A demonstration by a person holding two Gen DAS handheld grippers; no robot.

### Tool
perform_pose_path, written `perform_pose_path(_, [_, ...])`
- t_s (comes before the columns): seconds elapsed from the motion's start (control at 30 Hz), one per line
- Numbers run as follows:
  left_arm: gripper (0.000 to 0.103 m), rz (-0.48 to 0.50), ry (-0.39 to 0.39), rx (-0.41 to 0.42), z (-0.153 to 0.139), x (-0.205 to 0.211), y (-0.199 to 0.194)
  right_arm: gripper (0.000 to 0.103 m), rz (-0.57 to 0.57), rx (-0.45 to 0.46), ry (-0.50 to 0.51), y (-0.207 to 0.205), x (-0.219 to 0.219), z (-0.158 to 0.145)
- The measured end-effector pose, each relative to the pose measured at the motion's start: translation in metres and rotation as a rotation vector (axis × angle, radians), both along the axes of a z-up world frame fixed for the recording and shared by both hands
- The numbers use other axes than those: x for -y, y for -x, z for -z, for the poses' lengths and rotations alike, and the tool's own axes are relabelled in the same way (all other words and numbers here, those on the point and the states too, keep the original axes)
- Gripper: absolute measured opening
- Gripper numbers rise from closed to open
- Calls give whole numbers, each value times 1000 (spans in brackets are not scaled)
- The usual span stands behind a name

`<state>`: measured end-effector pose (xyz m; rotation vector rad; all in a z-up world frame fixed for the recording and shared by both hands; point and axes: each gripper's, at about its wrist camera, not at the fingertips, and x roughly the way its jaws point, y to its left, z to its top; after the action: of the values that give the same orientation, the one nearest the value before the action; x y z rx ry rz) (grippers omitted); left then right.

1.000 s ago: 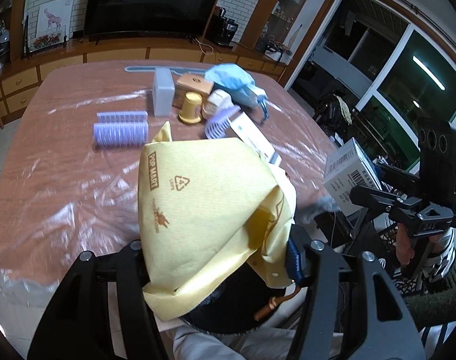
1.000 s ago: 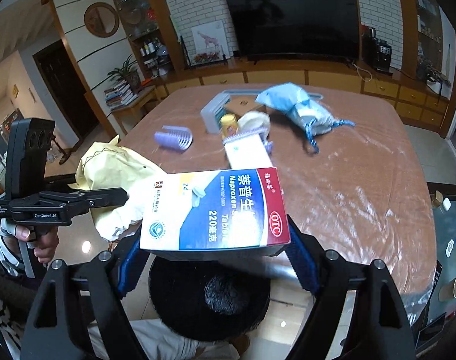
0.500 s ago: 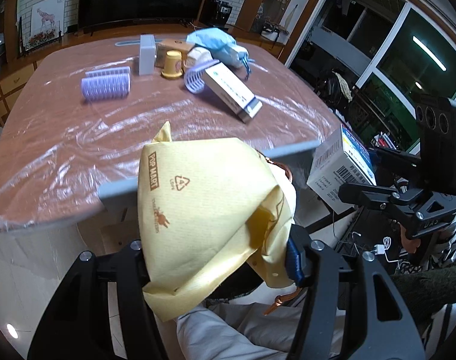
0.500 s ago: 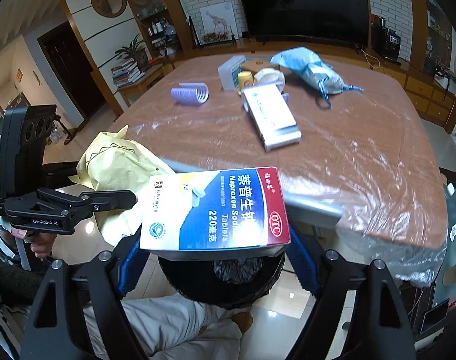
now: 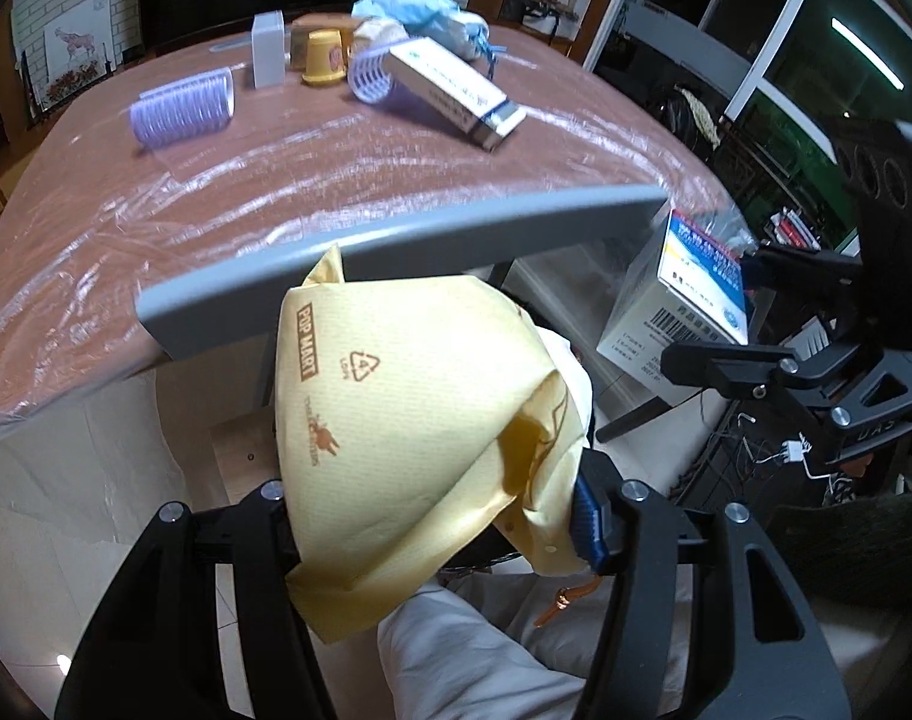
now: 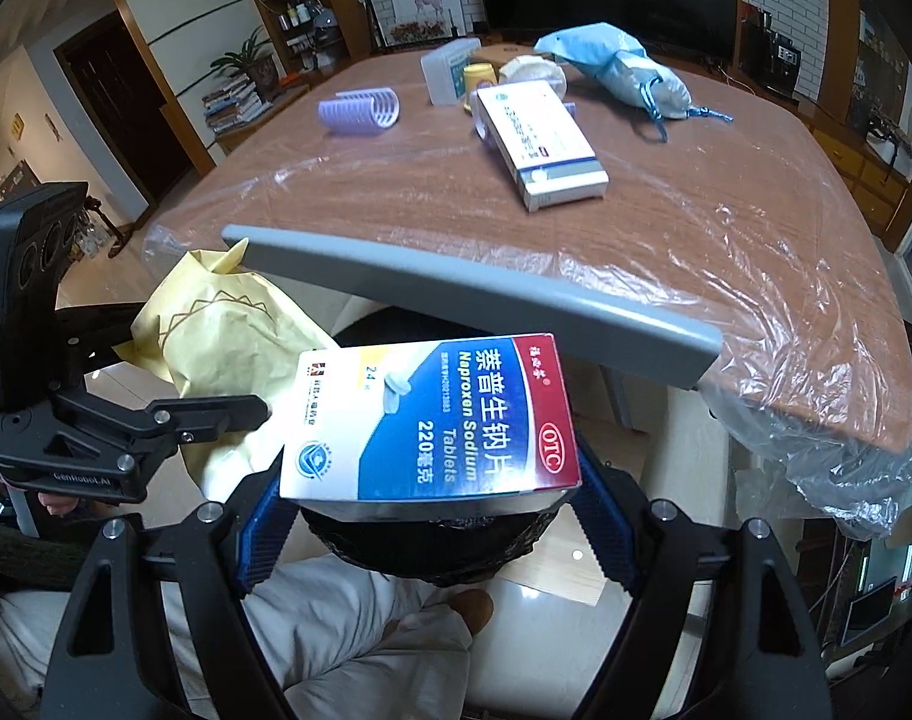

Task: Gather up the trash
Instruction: 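Carry the yellow bag and Naproxen box with both tools over the black trash bin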

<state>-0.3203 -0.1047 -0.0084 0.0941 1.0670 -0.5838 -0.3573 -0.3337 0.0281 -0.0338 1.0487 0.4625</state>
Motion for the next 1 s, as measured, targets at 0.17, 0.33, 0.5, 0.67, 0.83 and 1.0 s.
perform_pose_path(0.17, [60,5,-26,-20,12,1,-2,80,0,-7,28,-3,-7,9])
perform_pose_path(0.33, [60,4,-51,-34,24,3,-5,80,12,-14,48,-5,-9,18])
perform_pose_path(0.5, [60,2,-69,-52,36,3,-10,80,23,-19,68,-8,-15,28])
perform_pose_path(0.67, [60,11,-99,-62,45,3,-15,80,45,-33,62,-12,-17,39])
perform_pose_path(0.83, [60,23,-114,-77,54,3,-20,80,66,-49,59,-16,-18,47])
perform_pose_path(1.0, [60,31,-128,-93,62,4,-22,80,70,-61,64,-19,-21,51])
